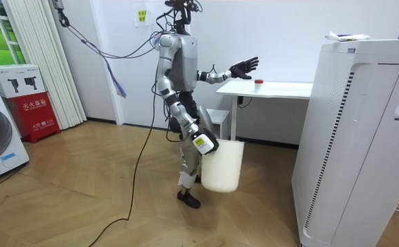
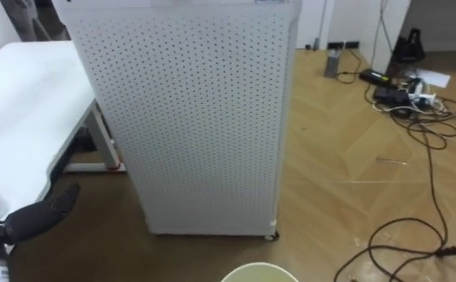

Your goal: Pick garbage

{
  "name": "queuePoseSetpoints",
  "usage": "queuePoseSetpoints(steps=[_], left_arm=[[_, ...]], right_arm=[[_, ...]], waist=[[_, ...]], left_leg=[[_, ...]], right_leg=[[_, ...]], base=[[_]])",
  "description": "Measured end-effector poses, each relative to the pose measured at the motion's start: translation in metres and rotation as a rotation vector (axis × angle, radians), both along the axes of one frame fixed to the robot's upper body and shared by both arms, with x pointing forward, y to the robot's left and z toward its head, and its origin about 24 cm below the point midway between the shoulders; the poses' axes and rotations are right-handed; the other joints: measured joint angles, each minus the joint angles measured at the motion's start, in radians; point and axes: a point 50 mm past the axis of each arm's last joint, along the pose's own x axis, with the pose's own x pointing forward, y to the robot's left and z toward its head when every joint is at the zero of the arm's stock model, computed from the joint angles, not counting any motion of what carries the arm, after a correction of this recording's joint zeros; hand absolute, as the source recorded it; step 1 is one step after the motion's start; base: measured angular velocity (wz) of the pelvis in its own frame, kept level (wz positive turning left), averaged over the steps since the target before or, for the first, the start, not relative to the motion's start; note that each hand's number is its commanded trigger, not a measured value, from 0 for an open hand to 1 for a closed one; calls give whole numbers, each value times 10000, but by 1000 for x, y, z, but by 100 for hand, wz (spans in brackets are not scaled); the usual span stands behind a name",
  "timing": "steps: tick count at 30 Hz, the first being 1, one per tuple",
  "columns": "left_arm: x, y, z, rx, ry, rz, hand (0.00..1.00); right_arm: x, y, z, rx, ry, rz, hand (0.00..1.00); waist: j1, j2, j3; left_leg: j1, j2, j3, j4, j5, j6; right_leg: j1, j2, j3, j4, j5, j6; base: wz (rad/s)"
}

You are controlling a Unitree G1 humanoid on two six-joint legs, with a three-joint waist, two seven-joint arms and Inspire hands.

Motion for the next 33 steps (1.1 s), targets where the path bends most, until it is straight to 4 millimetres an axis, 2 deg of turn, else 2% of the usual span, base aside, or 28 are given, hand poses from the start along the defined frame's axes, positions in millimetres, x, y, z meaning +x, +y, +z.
queuePoseSetpoints(steps=[4, 8, 10, 13, 18, 28, 33], left_arm=[[0, 0, 0, -8, -18, 44, 0], [0, 1, 3, -12, -146, 104, 0], [0, -1, 12, 51, -602, 26, 0], [0, -2, 27, 137, -1260, 12, 0], [-1, -2, 31, 157, -1442, 53, 0], [-12, 0, 24, 187, -1031, 57, 0], [-20, 2, 16, 220, -583, 112, 0]], right_arm=[[-1, 1, -1, -3, 92, 298, 100], [-3, 0, -2, -15, 185, 322, 100], [-2, 1, -2, 8, 166, 343, 100], [-1, 1, -1, 61, 135, 407, 100], [-1, 2, -1, 159, 148, 498, 100], [-1, 10, -3, 395, 116, 475, 100], [-1, 11, -3, 437, 116, 494, 100]], waist=[[-21, -6, -22], [43, 21, -50], [44, 5, -60], [149, -11, -89], [288, -6, -91], [567, -15, -89], [569, -111, -41]], left_leg=[[375, -321, -162, -481, 93, 118], [618, -484, -271, -770, 99, 130], [644, -574, -396, -904, 103, 136], [696, -592, -404, -1143, 118, 160], [848, -589, -409, -1346, 125, 170], [837, -688, -538, -1366, 174, 222], [870, -805, -558, -1367, 195, 252]], right_leg=[[570, -175, -255, -613, 67, 258], [943, -214, -301, -1077, 147, 400], [1019, -272, -439, -1130, 155, 430], [1061, -283, -477, -1190, 154, 440], [1177, -270, -539, -1302, 154, 441], [1428, -285, -892, -1630, 149, 485], [1504, -389, -1077, -1639, 90, 586]], base=[[25], [13], [16], [2], [0], [9], [12]])
